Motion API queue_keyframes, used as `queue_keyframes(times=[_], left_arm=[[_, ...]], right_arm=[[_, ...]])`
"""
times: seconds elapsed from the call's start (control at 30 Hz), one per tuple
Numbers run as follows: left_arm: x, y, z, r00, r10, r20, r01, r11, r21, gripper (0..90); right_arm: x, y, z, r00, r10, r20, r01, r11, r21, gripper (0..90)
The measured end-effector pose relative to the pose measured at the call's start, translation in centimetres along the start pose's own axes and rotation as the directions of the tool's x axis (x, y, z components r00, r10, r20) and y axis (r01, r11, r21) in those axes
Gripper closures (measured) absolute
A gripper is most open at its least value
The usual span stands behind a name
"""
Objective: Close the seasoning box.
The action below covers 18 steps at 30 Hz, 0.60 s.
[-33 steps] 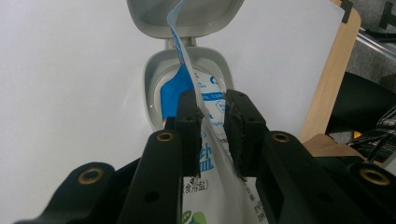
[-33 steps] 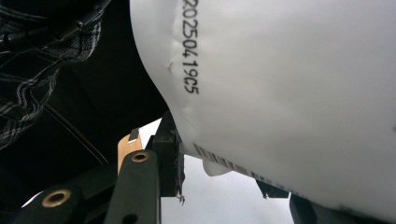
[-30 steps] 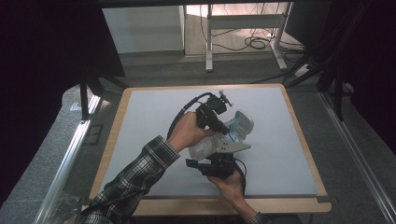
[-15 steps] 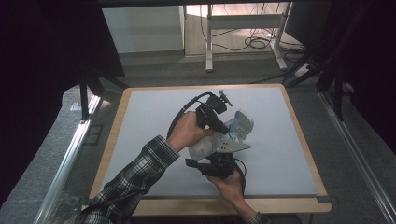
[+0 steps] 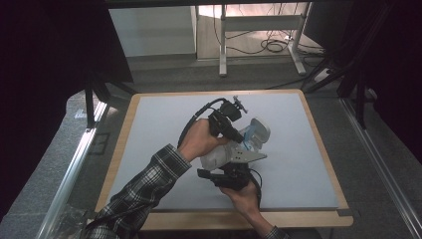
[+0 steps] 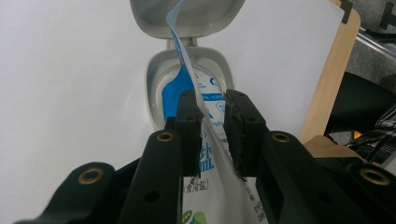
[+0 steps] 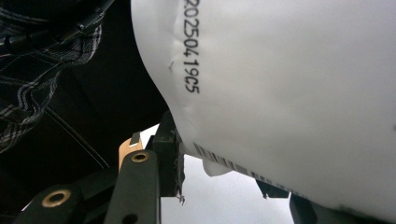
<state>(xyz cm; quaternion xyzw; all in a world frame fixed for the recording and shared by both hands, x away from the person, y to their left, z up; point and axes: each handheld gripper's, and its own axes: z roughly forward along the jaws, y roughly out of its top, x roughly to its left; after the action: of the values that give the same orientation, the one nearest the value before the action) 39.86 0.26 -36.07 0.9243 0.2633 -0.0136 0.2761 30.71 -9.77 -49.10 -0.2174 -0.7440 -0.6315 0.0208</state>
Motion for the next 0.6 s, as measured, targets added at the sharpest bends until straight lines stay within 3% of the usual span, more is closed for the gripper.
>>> queue_keyframes(times=[0.6], left_arm=[[0.01, 0.01, -0.09, 1.0000, 0.003, 0.000, -0.003, 1.0000, -0.002, 75.7]], right_arm=[[0.05, 0.04, 0.10, 1.0000, -0.002, 0.000, 0.002, 1.000, -0.010, 58.3]])
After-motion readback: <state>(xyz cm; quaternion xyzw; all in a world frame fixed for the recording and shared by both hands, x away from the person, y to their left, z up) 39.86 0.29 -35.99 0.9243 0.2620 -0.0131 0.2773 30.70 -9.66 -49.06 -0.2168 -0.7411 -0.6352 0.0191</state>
